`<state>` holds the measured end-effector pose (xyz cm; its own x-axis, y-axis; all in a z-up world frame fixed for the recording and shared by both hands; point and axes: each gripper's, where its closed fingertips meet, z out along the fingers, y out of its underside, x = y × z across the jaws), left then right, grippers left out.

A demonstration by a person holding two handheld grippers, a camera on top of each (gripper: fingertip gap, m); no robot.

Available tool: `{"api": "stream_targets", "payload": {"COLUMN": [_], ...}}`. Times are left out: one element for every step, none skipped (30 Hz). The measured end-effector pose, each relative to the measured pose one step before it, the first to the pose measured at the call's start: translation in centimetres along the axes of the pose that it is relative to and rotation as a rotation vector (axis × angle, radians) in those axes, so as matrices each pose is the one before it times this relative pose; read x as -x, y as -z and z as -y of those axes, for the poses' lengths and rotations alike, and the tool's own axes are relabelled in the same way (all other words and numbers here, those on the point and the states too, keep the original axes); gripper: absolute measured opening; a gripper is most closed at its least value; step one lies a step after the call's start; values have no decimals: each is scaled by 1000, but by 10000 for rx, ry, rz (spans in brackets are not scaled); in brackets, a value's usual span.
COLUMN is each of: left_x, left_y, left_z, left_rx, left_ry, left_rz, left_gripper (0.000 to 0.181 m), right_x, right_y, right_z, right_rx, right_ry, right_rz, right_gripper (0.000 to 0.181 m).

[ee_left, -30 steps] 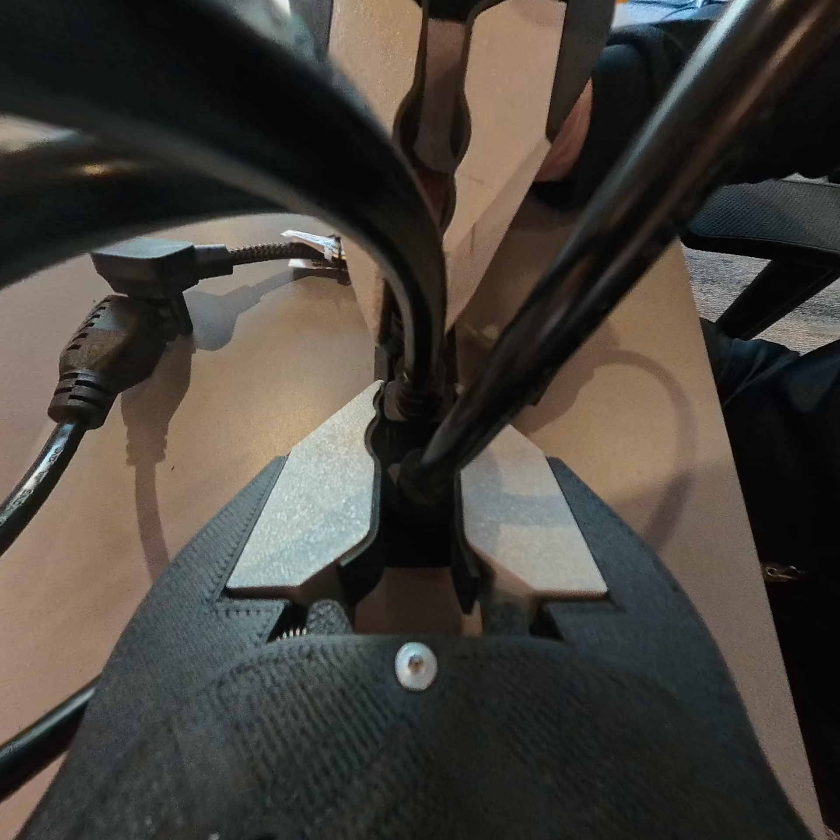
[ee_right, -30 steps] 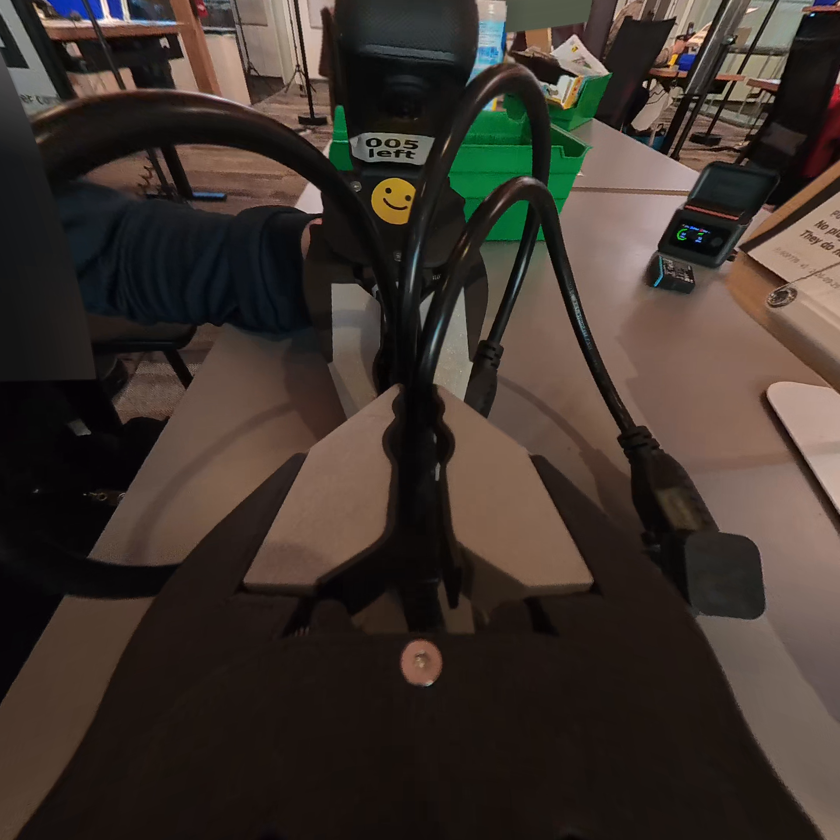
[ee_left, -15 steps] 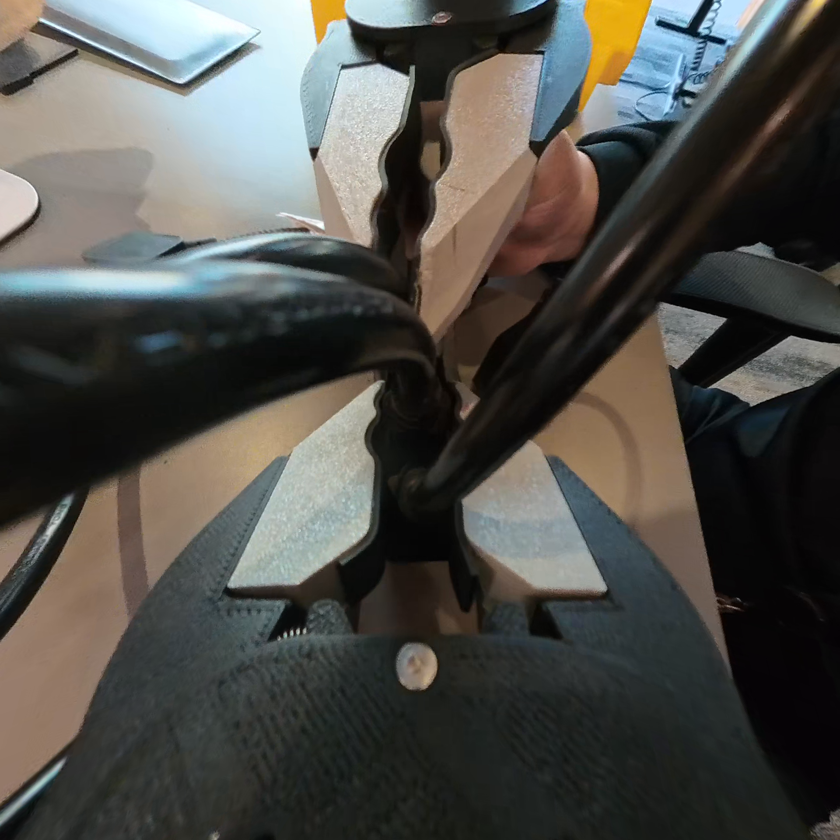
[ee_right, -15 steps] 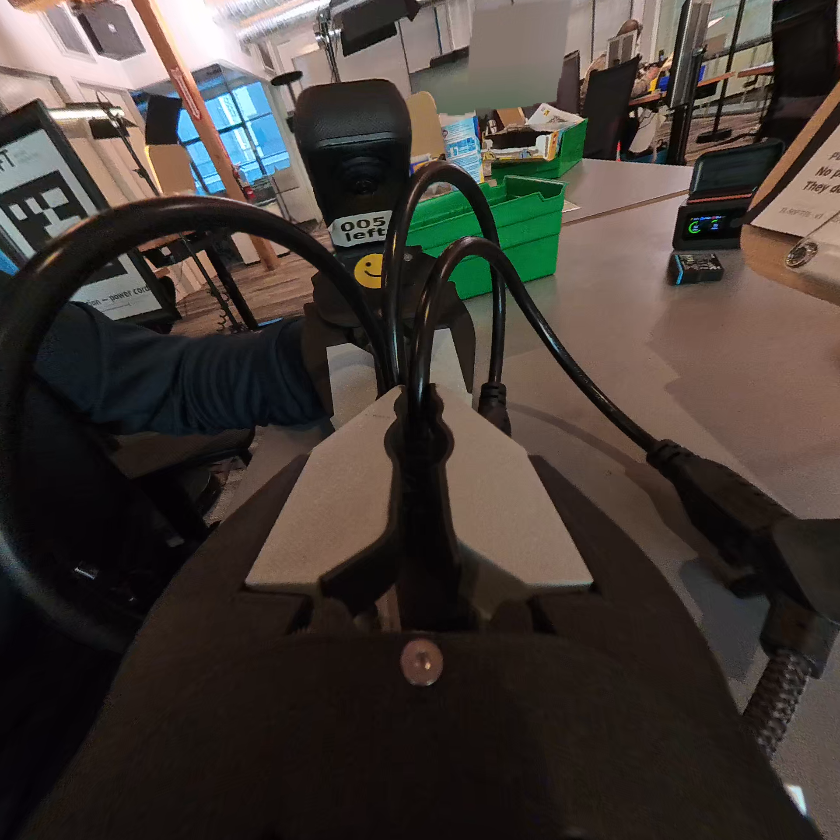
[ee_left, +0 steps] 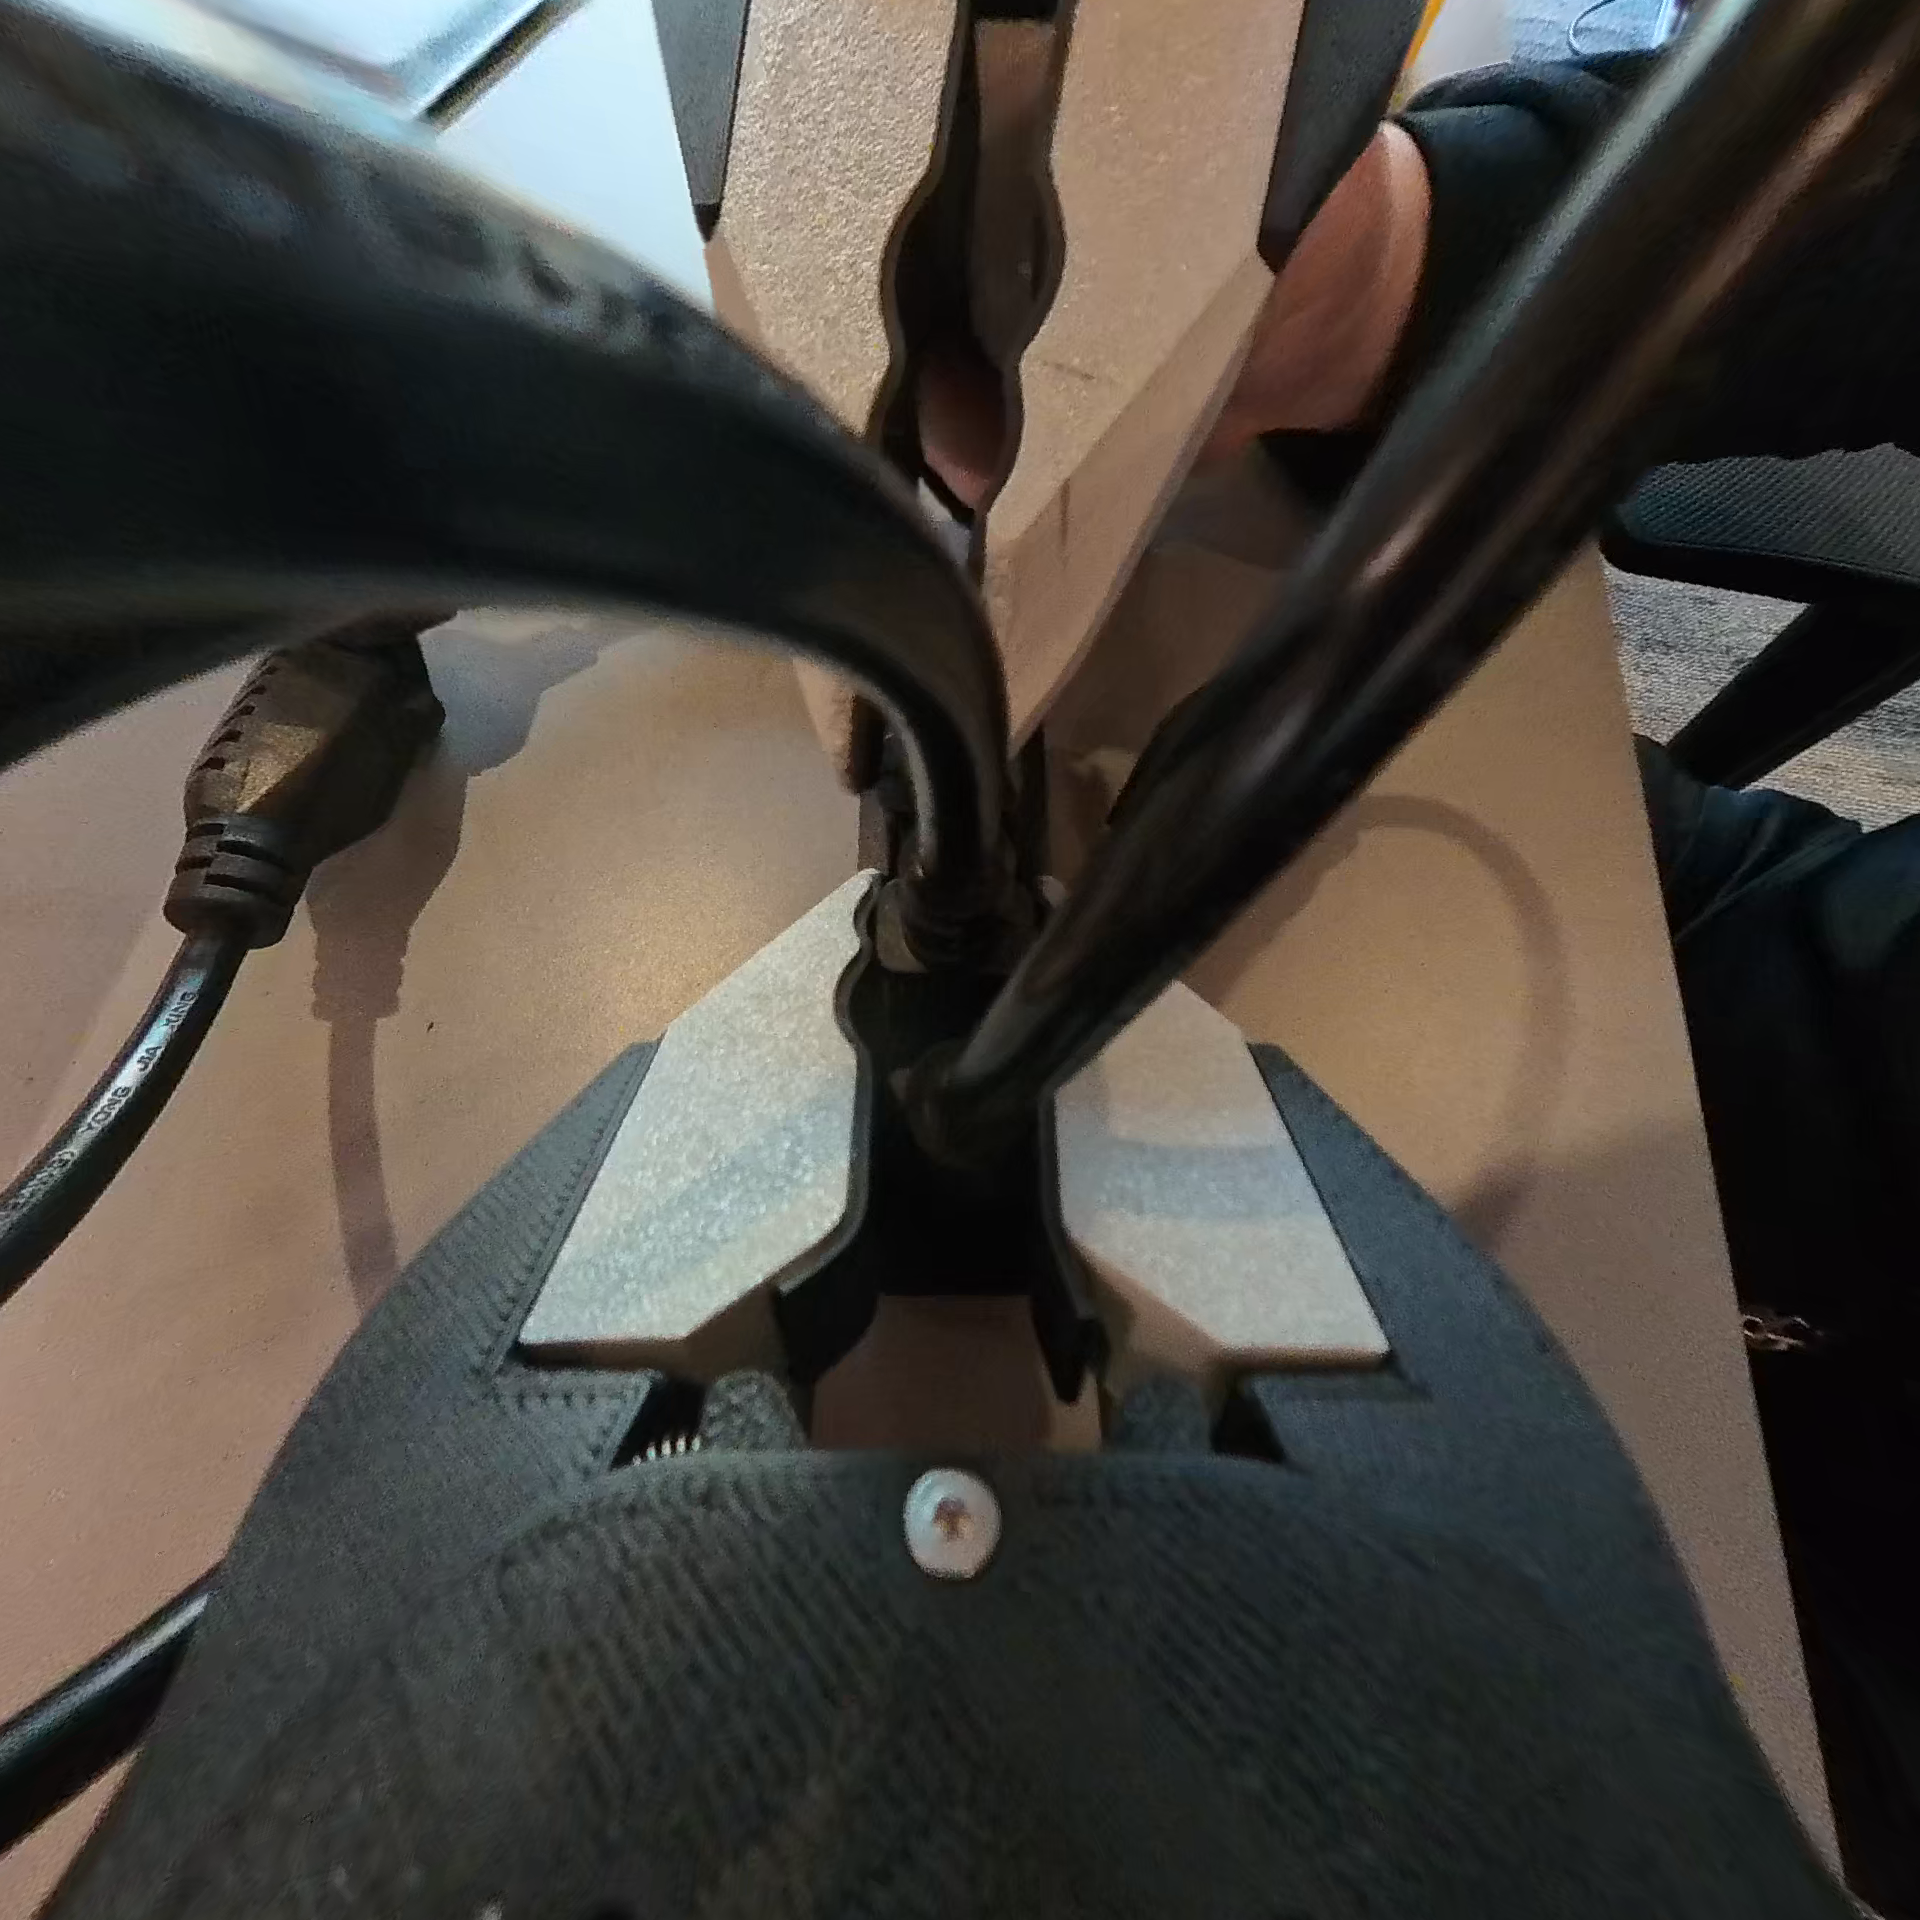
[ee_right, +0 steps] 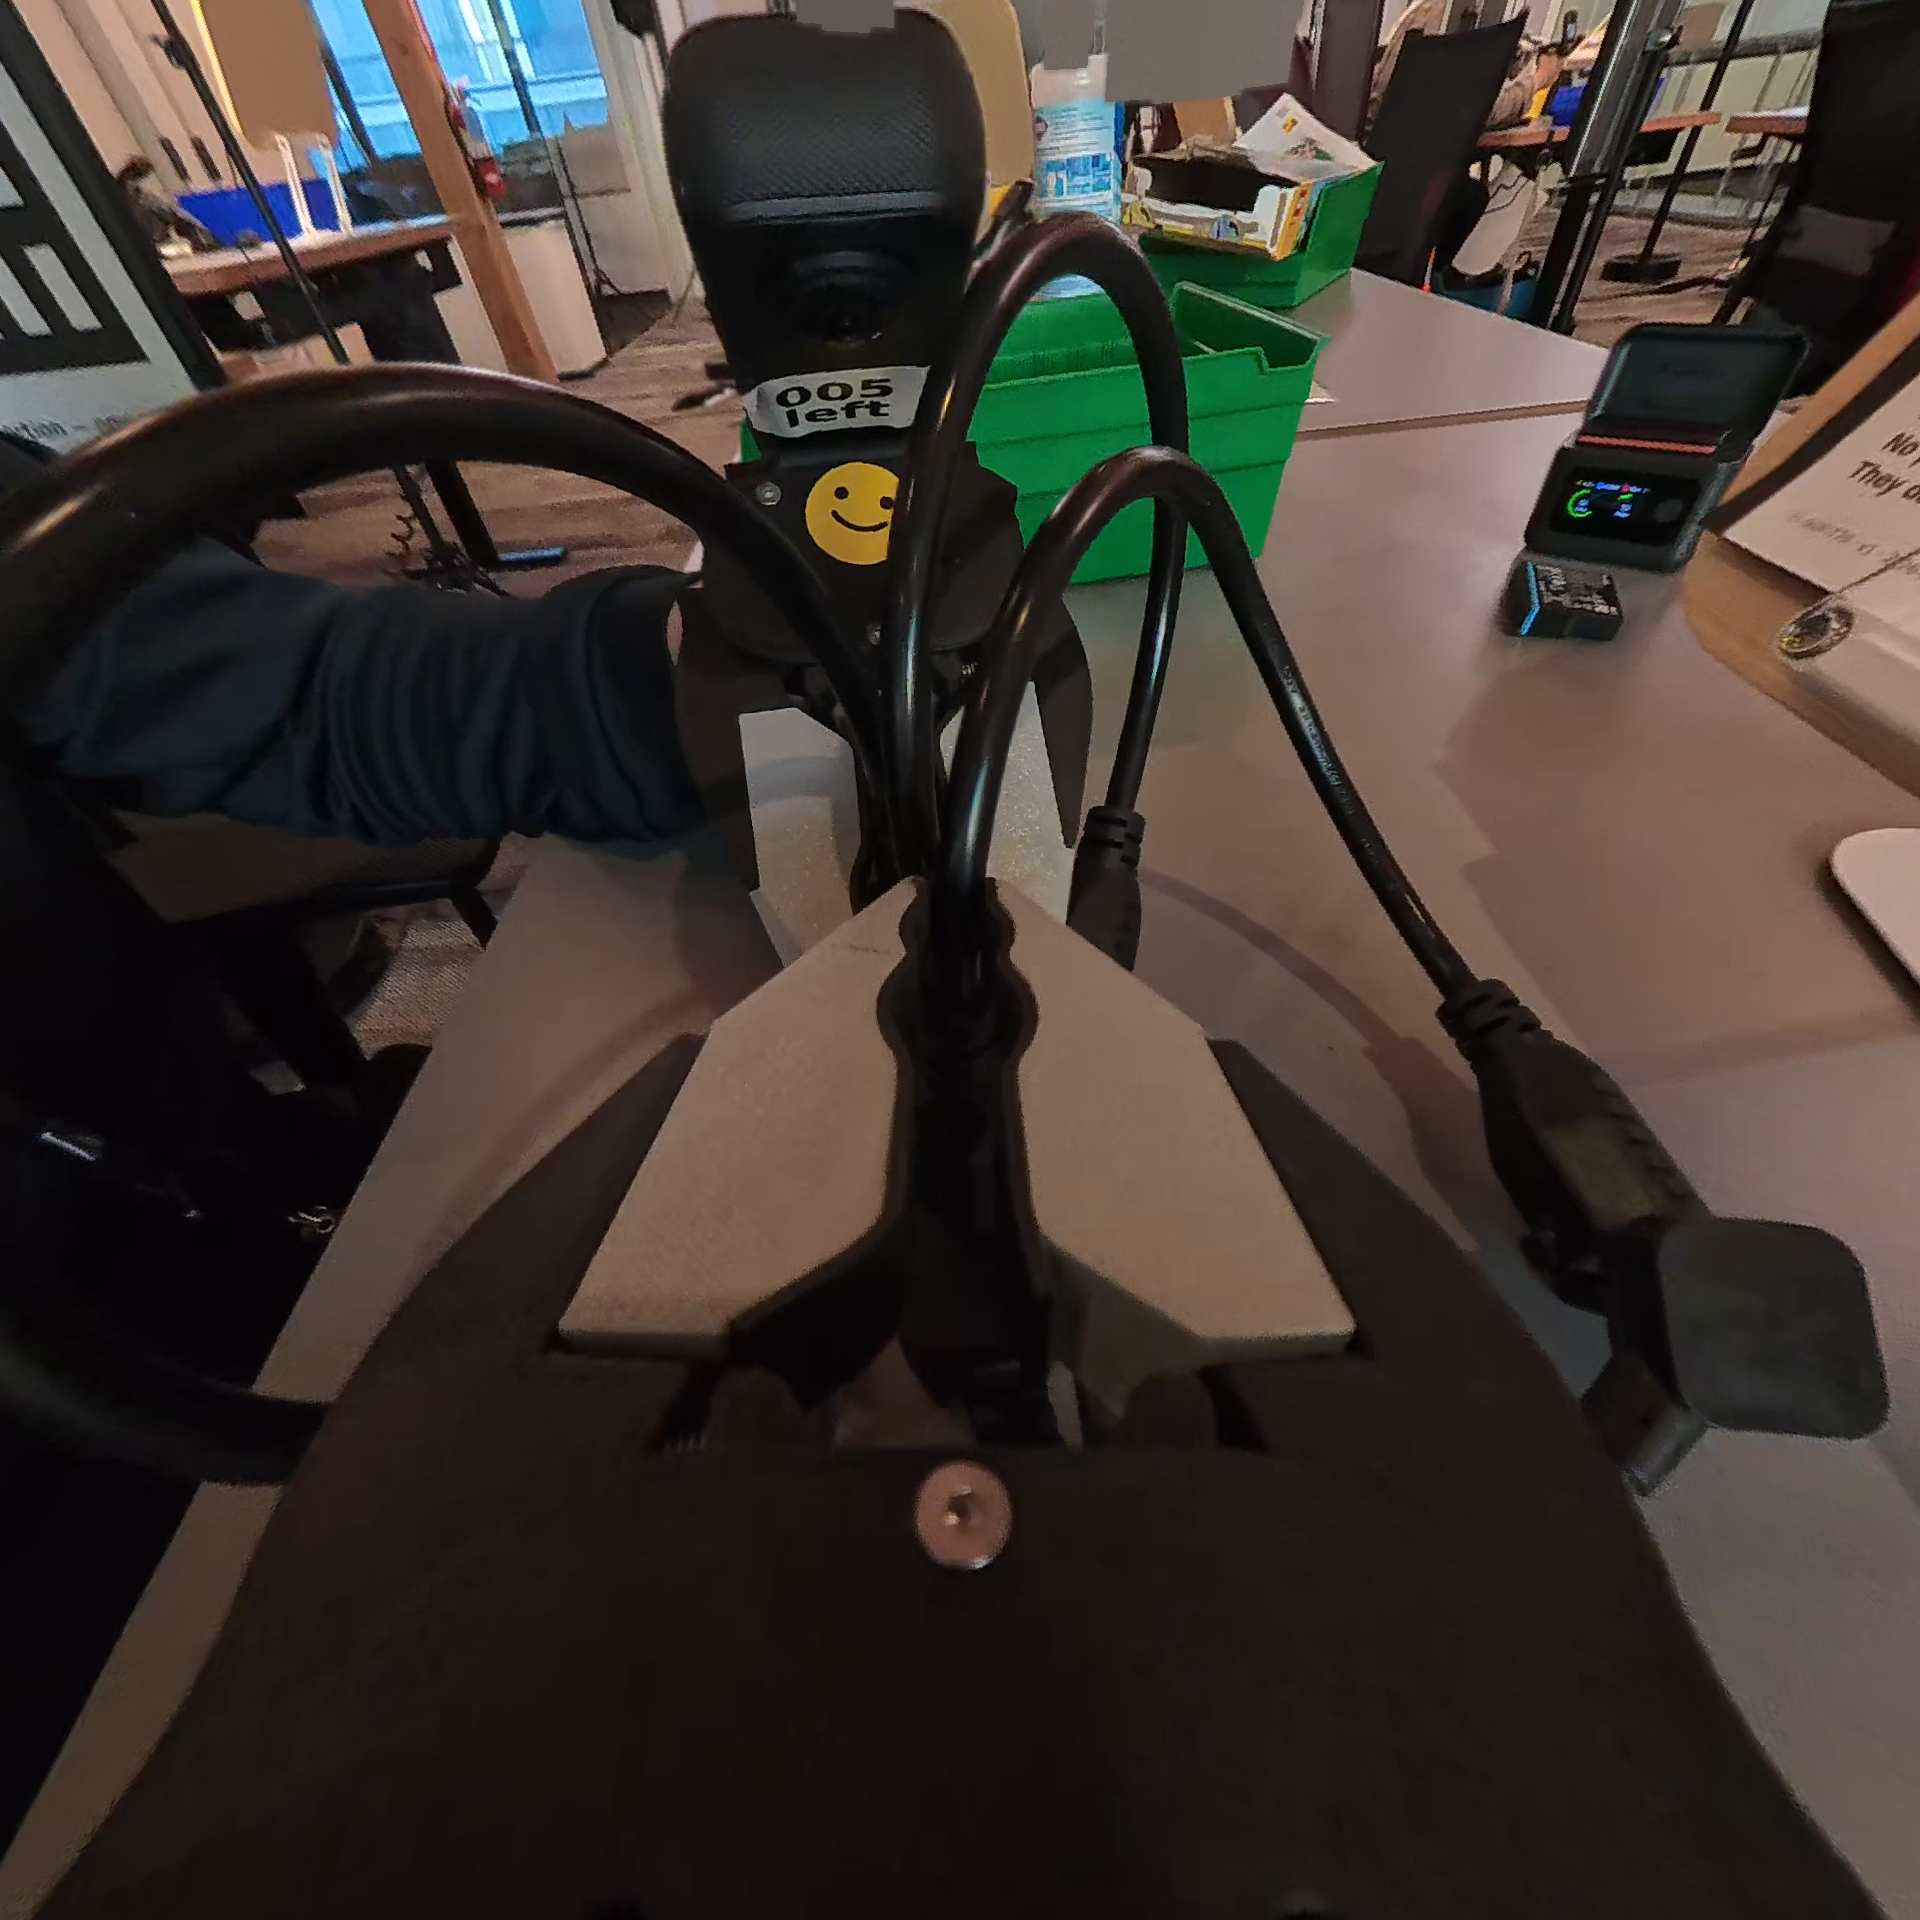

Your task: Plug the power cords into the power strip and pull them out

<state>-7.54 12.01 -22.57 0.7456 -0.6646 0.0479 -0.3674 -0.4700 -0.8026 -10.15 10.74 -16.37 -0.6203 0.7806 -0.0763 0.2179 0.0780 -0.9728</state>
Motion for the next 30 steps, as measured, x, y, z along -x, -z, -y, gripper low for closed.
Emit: {"api": "stream_targets", "payload": {"left_x": [-19,-25,-30,-22,-41,-47,-11,5,1,1,3,7,1,4,-12,3,-10,7,-7,4,4,3,5,0,1,4,24,41,96,156], "left_y": [-15,-9,-13,-5,-30,-45,-24,-1,5,6,-8,-2,3,-1,2,6,-4,0,6,-1,2,8,0,1,-3,7,-12,-35,-76,-77], "left_z": [-10,-15,-15,-13,9,24,13,9,0,11,9,-3,1,9,2,-5,1,0,-5,2,3,12,1,-2,-1,6,18,56,96,196], "left_rx": [-5,-5,-3,-1,-5,-9,5,-8,-16,-16,-3,5,-3,-9,-5,0,1,0,0,-1,-4,-5,0,1,3,2,-9,-33,-58,-125], "left_ry": [-6,-15,-31,-62,-78,-73,-17,19,24,13,4,2,14,11,-8,-20,-10,-5,-12,-3,15,19,10,-9,-13,3,18,26,47,89], "left_rz": [-7,-11,-7,13,13,12,10,-12,-18,-9,-1,1,-7,-7,2,7,3,2,4,1,-5,-4,-2,5,9,4,1,12,58,105], "left_gripper": [26,26,25,25,25,25,25,24,24,24,24,24,24,24,24,25,25,25,25,25,25,25,25,25,25,25,24,24,24,24], "right_x": [8,43,40,57,85,98,29,-18,-21,-18,-17,-17,-32,-11,-3,17,11,8,29,12,9,1,4,-1,-7,-23,-29,-69,-128,-166], "right_y": [38,75,140,203,178,111,40,-2,-4,-7,18,23,10,-18,-13,-11,-3,-21,-30,-34,-61,-80,-97,-60,-11,-3,-1,10,39,41], "right_z": [83,230,455,574,421,154,26,11,9,13,30,32,-13,-32,-50,-55,-108,-158,-204,-298,-414,-449,-385,-249,-58,-12,3,20,60,185], "right_rx": [-23,-135,-274,-349,-259,-112,-44,-40,-18,1,-11,-9,35,70,92,102,110,127,146,202,278,298,264,185,79,39,33,33,0,-106], "right_ry": [78,15,-90,-205,-263,-224,-103,12,31,4,-13,1,40,89,148,188,176,133,100,80,85,123,153,149,114,55,-14,-58,-67,-82], "right_rz": [-37,-8,24,79,151,155,69,-10,-23,2,12,-2,-33,-66,-89,-96,-86,-64,-35,-14,-14,-38,-63,-73,-67,-38,-15,-25,-72,-113], "right_gripper": [6,6,6,6,6,5,5,5,5,5,5,5,6,6,6,6,6,6,6,6,6,6,6,6,6,6,6,6,6,5]}}
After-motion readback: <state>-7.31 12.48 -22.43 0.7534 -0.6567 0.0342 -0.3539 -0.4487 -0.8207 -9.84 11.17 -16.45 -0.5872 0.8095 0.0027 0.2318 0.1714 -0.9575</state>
